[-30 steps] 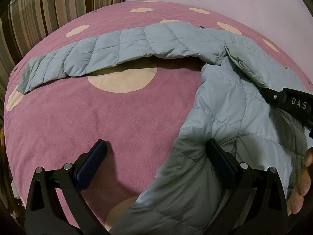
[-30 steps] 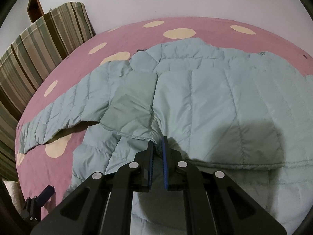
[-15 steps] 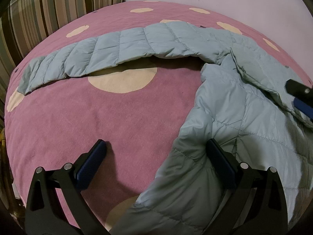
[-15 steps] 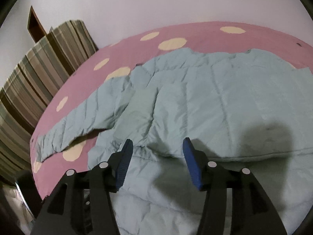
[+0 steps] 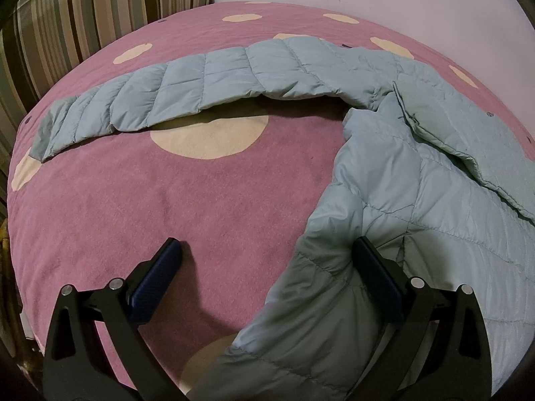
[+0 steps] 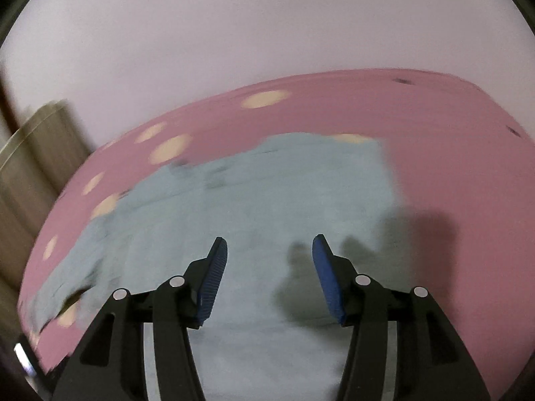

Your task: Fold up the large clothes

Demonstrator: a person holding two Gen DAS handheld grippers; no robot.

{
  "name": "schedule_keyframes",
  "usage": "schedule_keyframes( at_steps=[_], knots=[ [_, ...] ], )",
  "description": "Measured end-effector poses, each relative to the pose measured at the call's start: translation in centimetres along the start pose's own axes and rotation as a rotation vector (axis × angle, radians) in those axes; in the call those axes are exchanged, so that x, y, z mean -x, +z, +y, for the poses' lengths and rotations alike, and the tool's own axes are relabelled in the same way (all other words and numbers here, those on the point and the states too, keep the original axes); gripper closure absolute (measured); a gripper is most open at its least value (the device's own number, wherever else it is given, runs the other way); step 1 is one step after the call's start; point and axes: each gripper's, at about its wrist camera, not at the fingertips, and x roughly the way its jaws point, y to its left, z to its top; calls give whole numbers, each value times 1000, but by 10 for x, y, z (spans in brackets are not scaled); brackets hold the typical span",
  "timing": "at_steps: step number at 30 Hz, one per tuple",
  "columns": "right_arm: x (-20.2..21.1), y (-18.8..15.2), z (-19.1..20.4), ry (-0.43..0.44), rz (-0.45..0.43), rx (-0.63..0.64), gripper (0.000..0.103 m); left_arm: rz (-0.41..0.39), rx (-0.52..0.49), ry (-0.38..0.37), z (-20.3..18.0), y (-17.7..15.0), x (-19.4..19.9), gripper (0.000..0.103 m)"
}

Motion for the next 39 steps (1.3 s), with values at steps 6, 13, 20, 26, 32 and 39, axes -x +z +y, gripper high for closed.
schedule_keyframes(
  at_steps=[6, 13, 20, 26, 32, 39],
  knots=[
    [-33, -2, -84, -50, 109, -164, 50, 0, -2, 2, 0, 1, -1, 2],
    [-54, -16, -110, -12, 153, -218, 86, -1, -4, 4, 0, 3, -2, 2],
    [-41, -8, -133, 78, 138, -300, 62, -4, -8, 8, 4, 7, -4, 2],
    [-45, 21, -141, 53, 82, -294, 43, -6, -11, 12, 4, 6, -5, 2],
    [-87, 44, -145, 15, 138, -262, 76, -7, -14, 15, 5, 6, -6, 2],
    [-93, 49, -146, -29, 147, -233, 75, -9, -17, 17, 5, 3, -5, 2]
  ],
)
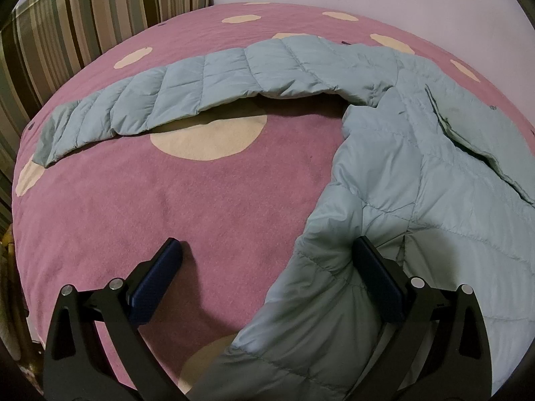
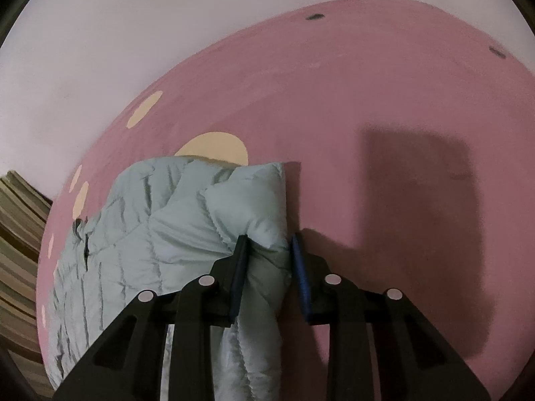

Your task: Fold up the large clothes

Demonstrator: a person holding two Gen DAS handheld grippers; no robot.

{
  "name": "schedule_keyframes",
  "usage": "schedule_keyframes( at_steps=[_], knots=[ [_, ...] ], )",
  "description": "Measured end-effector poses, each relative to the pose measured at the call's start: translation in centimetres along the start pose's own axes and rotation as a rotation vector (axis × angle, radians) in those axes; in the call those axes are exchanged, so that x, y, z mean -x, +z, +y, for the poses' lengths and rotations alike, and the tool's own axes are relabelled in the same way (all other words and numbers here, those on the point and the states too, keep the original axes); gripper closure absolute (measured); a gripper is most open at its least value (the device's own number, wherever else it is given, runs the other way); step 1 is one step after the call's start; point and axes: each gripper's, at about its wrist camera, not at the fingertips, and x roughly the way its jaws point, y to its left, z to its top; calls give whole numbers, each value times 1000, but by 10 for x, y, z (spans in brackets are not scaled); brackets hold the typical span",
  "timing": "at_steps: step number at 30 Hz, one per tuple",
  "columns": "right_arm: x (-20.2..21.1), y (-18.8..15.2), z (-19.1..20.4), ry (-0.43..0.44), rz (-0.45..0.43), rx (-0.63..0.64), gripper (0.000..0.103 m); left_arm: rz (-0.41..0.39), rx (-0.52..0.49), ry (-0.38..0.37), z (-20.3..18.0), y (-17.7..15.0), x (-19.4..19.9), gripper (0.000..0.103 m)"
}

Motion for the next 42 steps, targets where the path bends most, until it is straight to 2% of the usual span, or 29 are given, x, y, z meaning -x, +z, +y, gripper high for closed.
schedule_keyframes(
  at_steps=[4, 6, 8, 10, 14, 20, 25, 29, 32, 36, 40, 42],
  knots=[
    [45, -19, 19, -44, -106, 58, 66, -1, -1, 1, -1, -2, 1, 2],
    [63, -33, 27, -17, -142, 64, 64, -2, 0, 0, 1, -1, 0, 2],
    [73, -53, 41, 38, -136, 99, 64, -2, -1, 1, 2, -1, 0, 2],
    [69, -68, 55, 50, -112, 147, 64, -4, 0, 0, 2, -1, 0, 2],
    [43, -87, 62, -51, -55, 183, 64, -4, 3, -5, 1, -3, 0, 2],
    [27, -100, 58, -109, -69, 221, 63, -5, 4, -6, 1, -3, 0, 2],
    [26, -105, 64, -120, -91, 268, 51, -9, 10, -18, -2, -8, 2, 2],
    [24, -106, 69, -133, -90, 299, 45, -11, 30, -79, 10, -8, 9, 2],
    [25, -107, 69, -128, -91, 302, 44, -38, 77, -106, 36, -6, 17, 2],
    [25, -108, 70, -132, -94, 309, 42, -67, 164, -65, 83, 3, 16, 2],
    [25, -109, 71, -128, -97, 316, 39, -49, 319, -60, 154, 13, 2, 2],
    [25, -110, 71, -129, -98, 317, 38, -76, 361, -67, 184, 18, -3, 2]
  ],
)
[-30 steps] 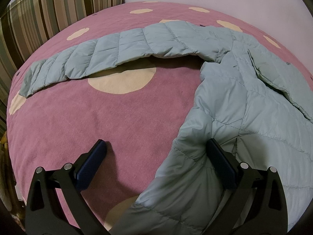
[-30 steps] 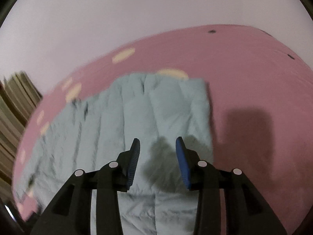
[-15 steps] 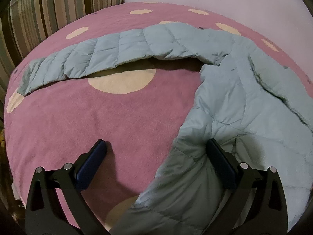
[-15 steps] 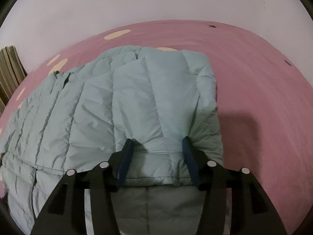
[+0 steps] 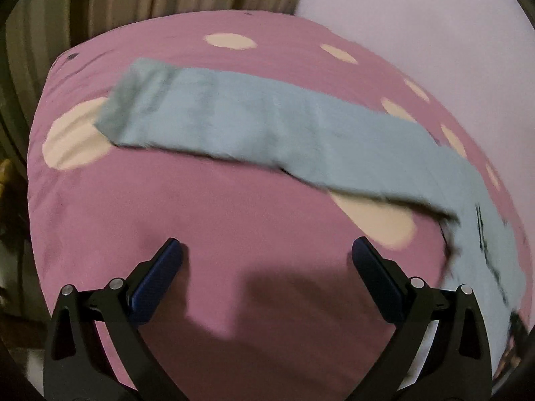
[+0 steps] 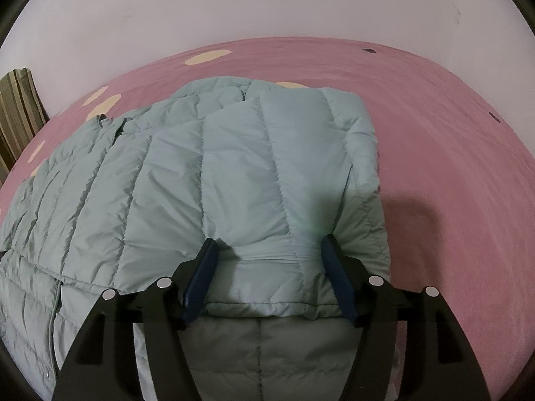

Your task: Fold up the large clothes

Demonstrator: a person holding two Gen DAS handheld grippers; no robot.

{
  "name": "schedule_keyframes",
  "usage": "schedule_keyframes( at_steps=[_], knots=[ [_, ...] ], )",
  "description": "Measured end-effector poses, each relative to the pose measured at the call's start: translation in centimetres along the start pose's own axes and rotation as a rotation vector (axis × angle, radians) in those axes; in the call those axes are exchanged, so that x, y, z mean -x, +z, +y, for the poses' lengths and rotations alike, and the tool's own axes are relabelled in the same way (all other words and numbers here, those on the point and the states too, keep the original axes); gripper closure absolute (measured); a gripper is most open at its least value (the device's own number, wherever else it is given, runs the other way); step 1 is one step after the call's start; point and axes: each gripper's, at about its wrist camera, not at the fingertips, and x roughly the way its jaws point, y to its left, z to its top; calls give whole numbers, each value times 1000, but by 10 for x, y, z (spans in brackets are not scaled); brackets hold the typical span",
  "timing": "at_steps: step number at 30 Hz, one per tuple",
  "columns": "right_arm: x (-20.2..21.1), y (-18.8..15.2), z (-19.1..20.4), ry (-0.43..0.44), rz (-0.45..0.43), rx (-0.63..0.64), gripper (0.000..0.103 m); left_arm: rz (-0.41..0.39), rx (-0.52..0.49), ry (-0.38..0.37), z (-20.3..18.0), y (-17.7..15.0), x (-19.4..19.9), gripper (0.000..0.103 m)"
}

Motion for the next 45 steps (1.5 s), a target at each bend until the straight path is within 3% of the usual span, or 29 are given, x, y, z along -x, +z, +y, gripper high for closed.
schedule_keyframes(
  at_steps=[2, 7, 13, 16, 18, 21, 27, 30, 36, 40, 45],
  knots=[
    [0, 0, 0, 0, -1, 2, 37, -22, 18, -13, 14, 11, -3, 2],
    [0, 0, 1, -6, -1, 10, 36, -79, 142, -134, 53, 38, -16, 2],
    [1, 0, 1, -9, -2, 11, 36, -117, 198, -144, 56, 63, -33, 5],
    [1, 0, 1, -10, -2, 13, 36, -136, 245, -141, 61, 69, -36, 17],
    [1, 1, 1, -9, -2, 13, 36, -147, 286, -166, 69, 72, -37, 36],
    [1, 1, 1, -9, -1, 14, 36, -151, 351, -198, 83, 74, -40, 54],
    [1, 1, 0, -8, -1, 14, 36, -140, 369, -193, 90, 78, -46, 86],
    [1, 1, 0, -7, -2, 13, 36, -152, 323, -170, 81, 83, -42, 93],
    [1, 1, 0, -6, -2, 13, 36, -208, 150, -123, 32, 96, -21, 96],
    [2, 2, 0, -4, -2, 12, 36, -241, 30, -159, -22, 100, -4, 96],
    [3, 2, 1, 2, -3, 8, 35, -241, -155, -252, -119, 85, 13, 96]
  ],
)
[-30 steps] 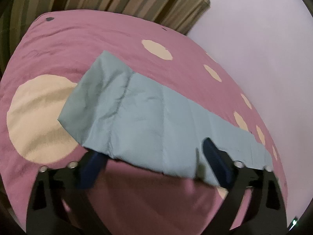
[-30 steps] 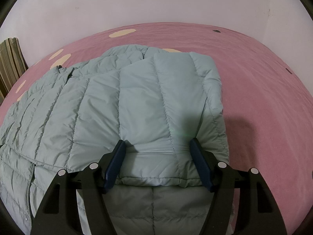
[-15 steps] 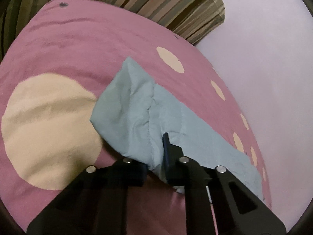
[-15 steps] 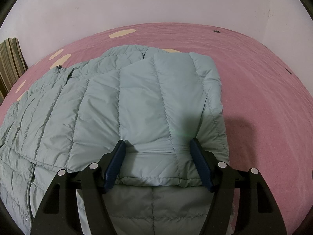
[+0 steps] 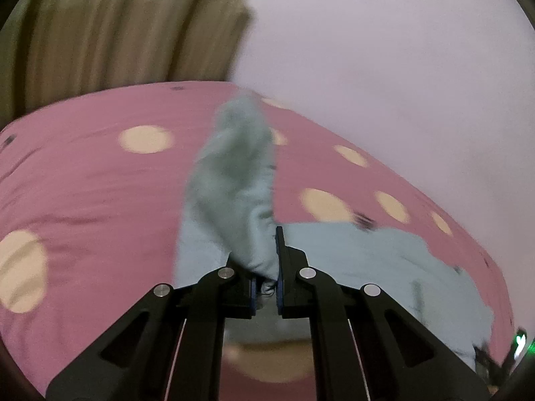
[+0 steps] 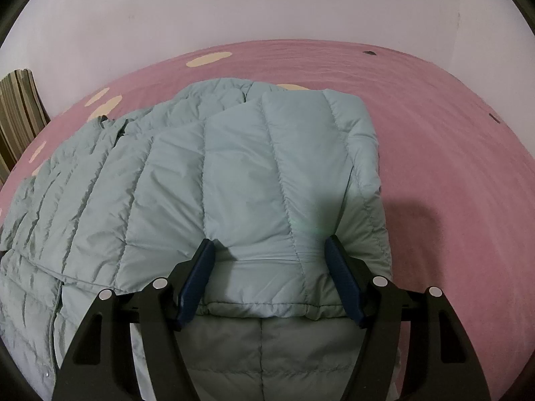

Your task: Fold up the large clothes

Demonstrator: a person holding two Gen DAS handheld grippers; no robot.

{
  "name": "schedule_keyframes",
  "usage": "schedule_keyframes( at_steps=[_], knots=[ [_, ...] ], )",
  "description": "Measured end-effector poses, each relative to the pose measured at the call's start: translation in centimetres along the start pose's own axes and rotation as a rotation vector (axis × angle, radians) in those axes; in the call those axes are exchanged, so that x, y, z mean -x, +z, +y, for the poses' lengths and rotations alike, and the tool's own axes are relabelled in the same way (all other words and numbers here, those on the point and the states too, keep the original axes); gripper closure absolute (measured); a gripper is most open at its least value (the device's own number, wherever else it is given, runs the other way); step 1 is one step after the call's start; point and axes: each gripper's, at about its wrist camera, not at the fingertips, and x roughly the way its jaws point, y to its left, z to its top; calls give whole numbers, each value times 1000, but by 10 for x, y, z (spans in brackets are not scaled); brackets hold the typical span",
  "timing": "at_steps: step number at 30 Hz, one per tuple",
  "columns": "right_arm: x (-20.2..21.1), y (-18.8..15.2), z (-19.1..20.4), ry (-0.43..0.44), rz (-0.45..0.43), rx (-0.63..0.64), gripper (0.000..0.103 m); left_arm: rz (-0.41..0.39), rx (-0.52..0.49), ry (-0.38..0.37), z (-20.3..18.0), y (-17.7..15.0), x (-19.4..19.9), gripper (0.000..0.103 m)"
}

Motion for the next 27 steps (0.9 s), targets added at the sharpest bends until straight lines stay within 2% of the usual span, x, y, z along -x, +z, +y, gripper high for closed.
schedule_keyframes(
  at_steps=[6, 8, 14, 21, 24, 25, 27],
  knots=[
    [1, 2, -2, 16, -3, -14, 35, 68, -184, -167, -130, -29, -15, 96],
    [1, 2, -2, 27, -5, -20, 32, 92, -239, -210, -169, -42, -20, 96],
    [0, 1, 0, 43, -8, -33, 30, 156, -403, -284, -260, -92, -33, 96],
    [0, 0, -1, 55, -11, -46, 30, 270, -493, -304, -315, -145, -59, 96],
    [-1, -1, -2, 62, -12, -51, 29, 276, -538, -291, -328, -162, -57, 94],
    [-1, -1, -2, 63, -12, -52, 29, 275, -554, -291, -332, -167, -57, 92],
    [-1, 0, -1, 66, -12, -53, 28, 270, -568, -299, -336, -170, -53, 77]
  ],
)
